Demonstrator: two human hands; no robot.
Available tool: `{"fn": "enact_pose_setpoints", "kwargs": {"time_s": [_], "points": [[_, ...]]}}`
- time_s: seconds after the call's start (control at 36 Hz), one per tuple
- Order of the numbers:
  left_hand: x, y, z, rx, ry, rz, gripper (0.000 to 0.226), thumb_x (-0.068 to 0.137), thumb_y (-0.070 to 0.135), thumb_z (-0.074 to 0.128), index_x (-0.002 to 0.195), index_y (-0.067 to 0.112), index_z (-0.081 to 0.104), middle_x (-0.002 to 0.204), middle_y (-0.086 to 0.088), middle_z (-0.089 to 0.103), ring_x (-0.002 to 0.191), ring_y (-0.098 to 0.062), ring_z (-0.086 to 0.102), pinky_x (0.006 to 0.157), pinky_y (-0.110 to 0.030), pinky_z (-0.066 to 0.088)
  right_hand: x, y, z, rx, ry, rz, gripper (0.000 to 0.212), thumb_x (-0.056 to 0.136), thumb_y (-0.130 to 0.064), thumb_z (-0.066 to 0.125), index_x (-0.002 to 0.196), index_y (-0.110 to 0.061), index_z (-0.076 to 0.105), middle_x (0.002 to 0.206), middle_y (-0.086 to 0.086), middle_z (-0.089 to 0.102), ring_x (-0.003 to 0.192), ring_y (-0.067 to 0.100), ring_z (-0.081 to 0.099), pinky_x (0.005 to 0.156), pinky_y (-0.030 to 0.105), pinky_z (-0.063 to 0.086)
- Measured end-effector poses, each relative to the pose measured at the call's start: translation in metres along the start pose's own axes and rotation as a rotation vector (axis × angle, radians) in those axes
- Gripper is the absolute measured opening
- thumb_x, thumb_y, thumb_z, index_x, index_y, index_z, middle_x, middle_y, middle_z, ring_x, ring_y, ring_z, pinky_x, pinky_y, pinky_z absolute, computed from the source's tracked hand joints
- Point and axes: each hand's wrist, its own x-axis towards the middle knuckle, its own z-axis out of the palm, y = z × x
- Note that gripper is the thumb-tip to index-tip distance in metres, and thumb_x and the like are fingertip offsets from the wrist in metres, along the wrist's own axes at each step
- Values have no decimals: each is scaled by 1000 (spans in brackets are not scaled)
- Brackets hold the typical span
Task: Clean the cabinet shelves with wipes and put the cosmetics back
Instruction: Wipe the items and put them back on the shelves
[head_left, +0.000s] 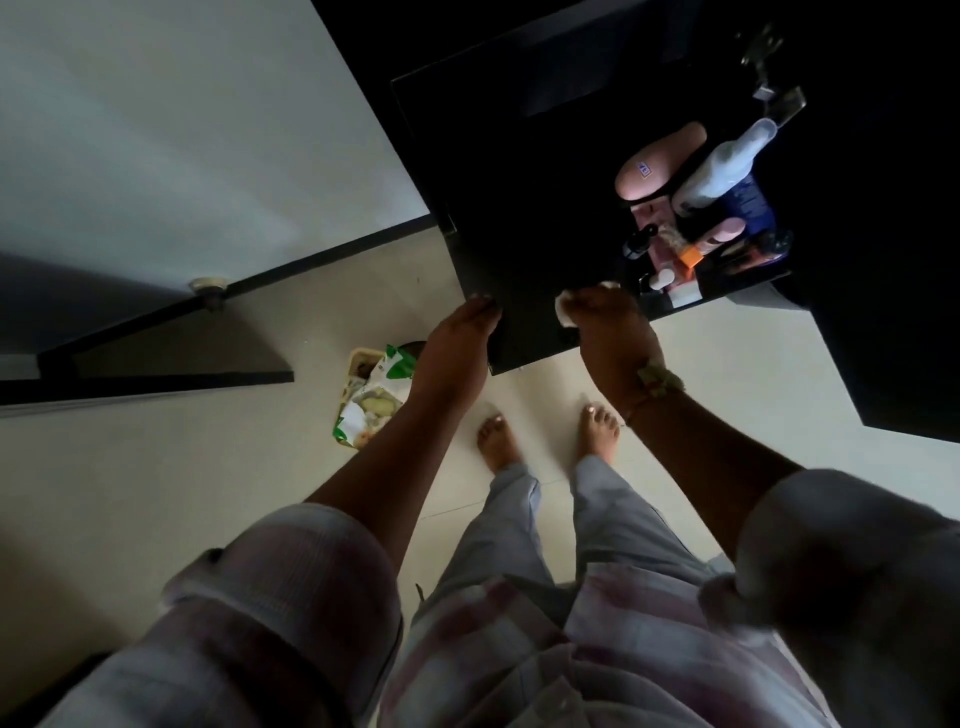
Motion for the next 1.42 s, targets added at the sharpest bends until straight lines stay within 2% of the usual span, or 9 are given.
{"fn": "enact_pose_setpoints", "kwargs": {"time_s": [0.22,0.31,0.67,0.86,1.03,1.14,1.19,1.28,1.42], "points": [[6,-3,-4,-43,-23,-72,42,97,7,42,138,17,50,144,-5,49,134,-19,44,112,-29,29,-6,-36,27,-85,-111,-240,37,86,-3,42,113,-5,67,116,15,65,109,38,60,84,46,57],[8,-7,-3,-34,-58,-104,46,95,10,51,140,22,47,146,-2,47,134,-18,44,112,-30,30,-27,-41,38,-145,-192,-291,47,73,4,68,118,-8,65,116,14,65,115,39,57,77,45,59],[10,10,-10,108,-96,13,40,96,9,49,136,5,49,140,-14,51,127,-26,51,106,-29,38,-25,-8,9,-150,-19,-26,36,79,2,59,114,-3,66,121,13,63,108,39,60,70,45,60],[13,17,-13,187,-134,-22,37,97,13,48,134,5,49,132,-16,56,115,-25,59,96,-29,45,46,-29,12,-221,-34,6,44,87,-5,33,125,1,56,135,18,50,122,40,46,90,45,53],[15,18,-14,263,-188,-6,44,98,13,47,141,6,40,149,-14,40,138,-23,39,110,-31,34,112,-40,6,-259,-76,-55,41,93,-6,35,130,1,49,133,21,52,122,36,49,105,40,37],[18,20,-16,308,-228,-7,44,101,13,41,144,6,35,152,-14,34,138,-25,38,108,-32,35,133,-52,-11,-55,-138,92,25,86,-32,58,102,-18,70,98,4,70,95,18,65,77,22,46],[19,21,-16,321,-241,-25,45,101,13,41,144,6,34,152,-14,35,135,-26,42,106,-33,37,133,-49,-11,-139,-129,159,30,93,-27,48,114,-17,66,114,7,66,107,21,61,70,11,35],[19,21,-17,335,-269,-18,48,100,12,43,146,6,31,154,-14,30,138,-26,37,108,-35,35,121,-35,2,-383,-72,38,42,94,-11,31,126,-8,59,127,11,58,117,27,54,86,24,40],[18,20,-18,334,-274,-9,49,100,12,43,147,7,30,157,-13,24,143,-26,28,110,-35,33,65,-17,10,-501,-108,-45,38,87,-11,54,122,2,58,118,19,59,107,34,58,94,42,49]]}}
